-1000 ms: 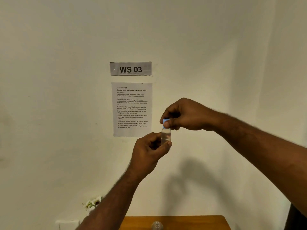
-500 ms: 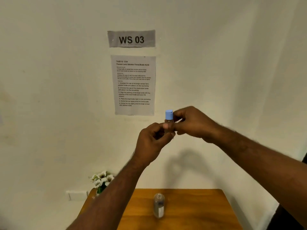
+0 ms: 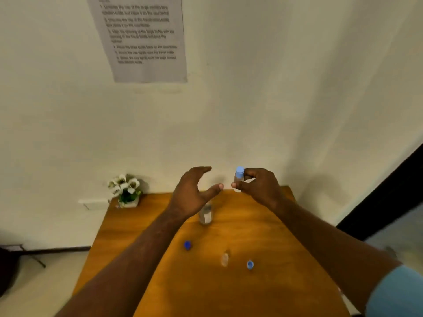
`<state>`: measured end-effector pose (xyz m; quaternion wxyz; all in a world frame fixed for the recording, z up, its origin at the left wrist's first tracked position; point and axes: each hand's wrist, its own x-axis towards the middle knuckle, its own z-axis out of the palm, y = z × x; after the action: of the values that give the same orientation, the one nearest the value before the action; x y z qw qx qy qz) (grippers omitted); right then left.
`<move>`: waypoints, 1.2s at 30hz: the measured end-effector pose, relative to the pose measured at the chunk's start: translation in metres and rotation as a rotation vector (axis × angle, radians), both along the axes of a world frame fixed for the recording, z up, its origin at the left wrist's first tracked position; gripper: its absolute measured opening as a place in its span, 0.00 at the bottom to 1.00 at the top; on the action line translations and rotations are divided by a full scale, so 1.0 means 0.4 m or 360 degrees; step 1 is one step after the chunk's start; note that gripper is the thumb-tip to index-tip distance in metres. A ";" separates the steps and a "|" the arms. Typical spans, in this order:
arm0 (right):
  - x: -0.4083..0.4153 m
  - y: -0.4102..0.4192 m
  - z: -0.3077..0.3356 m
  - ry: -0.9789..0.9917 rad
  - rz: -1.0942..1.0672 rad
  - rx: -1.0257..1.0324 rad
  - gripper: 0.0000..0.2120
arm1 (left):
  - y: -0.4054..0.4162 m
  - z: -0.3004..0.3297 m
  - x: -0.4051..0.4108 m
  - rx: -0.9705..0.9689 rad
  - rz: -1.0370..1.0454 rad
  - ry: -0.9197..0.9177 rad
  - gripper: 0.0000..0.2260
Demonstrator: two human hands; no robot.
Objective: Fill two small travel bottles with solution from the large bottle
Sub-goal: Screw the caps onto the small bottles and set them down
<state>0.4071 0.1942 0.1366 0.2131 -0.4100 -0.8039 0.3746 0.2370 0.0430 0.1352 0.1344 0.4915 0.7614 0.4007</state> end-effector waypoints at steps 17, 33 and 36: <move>-0.020 0.165 -0.578 -0.0539 -0.0207 -0.0315 0.21 | 0.065 -0.370 -0.006 -0.0386 0.0225 0.0209 0.39; -0.078 0.278 -0.651 -0.0451 -0.0419 -0.0135 0.19 | 0.063 -0.414 -0.034 -0.0419 0.0334 0.0168 0.43; -0.097 0.315 -0.662 -0.0447 -0.0469 -0.0110 0.19 | 0.068 -0.412 -0.039 -0.0401 0.0334 0.0170 0.43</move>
<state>0.3681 0.3204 -0.1283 0.1371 -0.5785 -0.7436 0.3059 0.2213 0.0702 -0.0296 0.1118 0.4091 0.8588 0.2873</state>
